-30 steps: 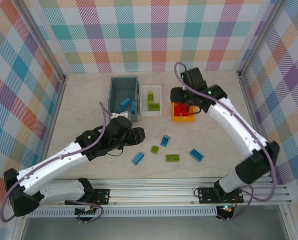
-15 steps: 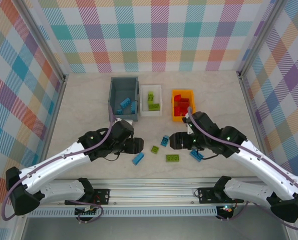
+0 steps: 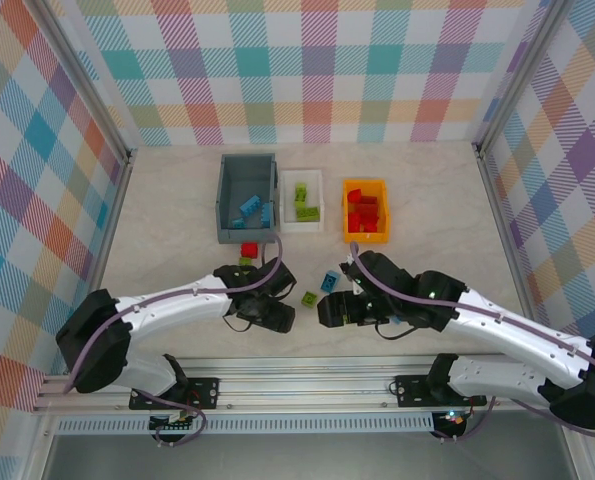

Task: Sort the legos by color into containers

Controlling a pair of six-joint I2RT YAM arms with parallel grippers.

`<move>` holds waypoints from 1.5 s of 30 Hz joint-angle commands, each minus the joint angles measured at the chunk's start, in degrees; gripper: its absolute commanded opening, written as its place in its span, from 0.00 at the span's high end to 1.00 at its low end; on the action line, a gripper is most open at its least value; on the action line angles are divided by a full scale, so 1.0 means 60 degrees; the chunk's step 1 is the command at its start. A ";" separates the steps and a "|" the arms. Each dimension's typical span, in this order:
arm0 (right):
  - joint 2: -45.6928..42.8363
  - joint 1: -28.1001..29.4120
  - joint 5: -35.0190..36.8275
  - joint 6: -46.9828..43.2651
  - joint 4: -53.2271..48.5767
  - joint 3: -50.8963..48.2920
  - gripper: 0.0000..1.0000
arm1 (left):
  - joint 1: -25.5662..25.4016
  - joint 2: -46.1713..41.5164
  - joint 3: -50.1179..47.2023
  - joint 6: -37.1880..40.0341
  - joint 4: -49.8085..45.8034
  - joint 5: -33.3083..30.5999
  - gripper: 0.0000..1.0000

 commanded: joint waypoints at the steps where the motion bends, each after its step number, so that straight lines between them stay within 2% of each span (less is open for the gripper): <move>1: -0.0306 0.0061 0.0013 0.0350 0.0246 -0.0122 0.21 | -0.0141 0.0484 0.0000 0.0264 0.0364 -0.0372 0.26; 6: -0.0223 0.0060 0.0156 0.0251 0.0129 0.0022 0.20 | -0.0137 0.1042 -0.0129 0.0239 0.0830 -0.0617 0.39; 9: -0.0156 0.0052 0.0170 0.0255 0.0138 0.0043 0.20 | -0.0137 0.1310 -0.0141 0.0186 0.1123 -0.0826 0.52; 11: -0.0160 0.0054 0.0197 0.0277 0.0166 0.0053 0.21 | -0.0137 0.1374 -0.0141 0.0104 0.1306 -0.0940 0.65; 13: -0.0196 0.0056 0.0231 0.0264 0.0148 0.0079 0.21 | -0.0129 0.1232 -0.0097 0.0000 0.1299 -0.1140 0.70; 16: -0.0229 0.0061 0.0375 0.0137 0.0094 0.0190 0.21 | -0.0079 0.0652 0.0339 -0.0104 0.0648 -0.1695 0.72; 18: -0.0244 0.0058 0.0566 -0.0046 0.0105 0.0361 0.22 | 0.0242 0.0233 0.0866 -0.0096 -0.0060 -0.1889 0.73; 22: -0.0051 0.0042 0.0917 -0.0561 0.0641 0.0844 0.22 | 0.1429 -0.0381 0.2126 0.0236 -0.1069 -0.1868 0.74; 26: 0.0420 0.0036 0.1293 -0.1164 0.1842 0.1267 0.22 | 0.2837 -0.0043 0.3540 0.0745 -0.1587 -0.1971 0.74; 31: 0.1323 0.0039 0.1515 -0.2052 0.3786 0.1703 0.21 | 0.4257 0.1518 0.5368 0.1216 -0.1588 -0.2055 0.74; 36: 0.2427 -0.0099 0.1715 -0.2331 0.4636 0.2451 0.21 | 0.5179 0.3814 0.7387 0.1384 -0.1673 -0.2355 0.74; 40: 0.2951 -0.0220 0.1673 -0.2299 0.4609 0.2866 0.21 | 0.5571 0.5652 0.9292 0.1496 -0.2117 -0.2608 0.73; 45: 0.2997 -0.0444 0.1490 -0.2082 0.4640 0.2577 0.21 | 0.5813 0.7349 1.1077 0.1617 -0.2575 -0.2998 0.69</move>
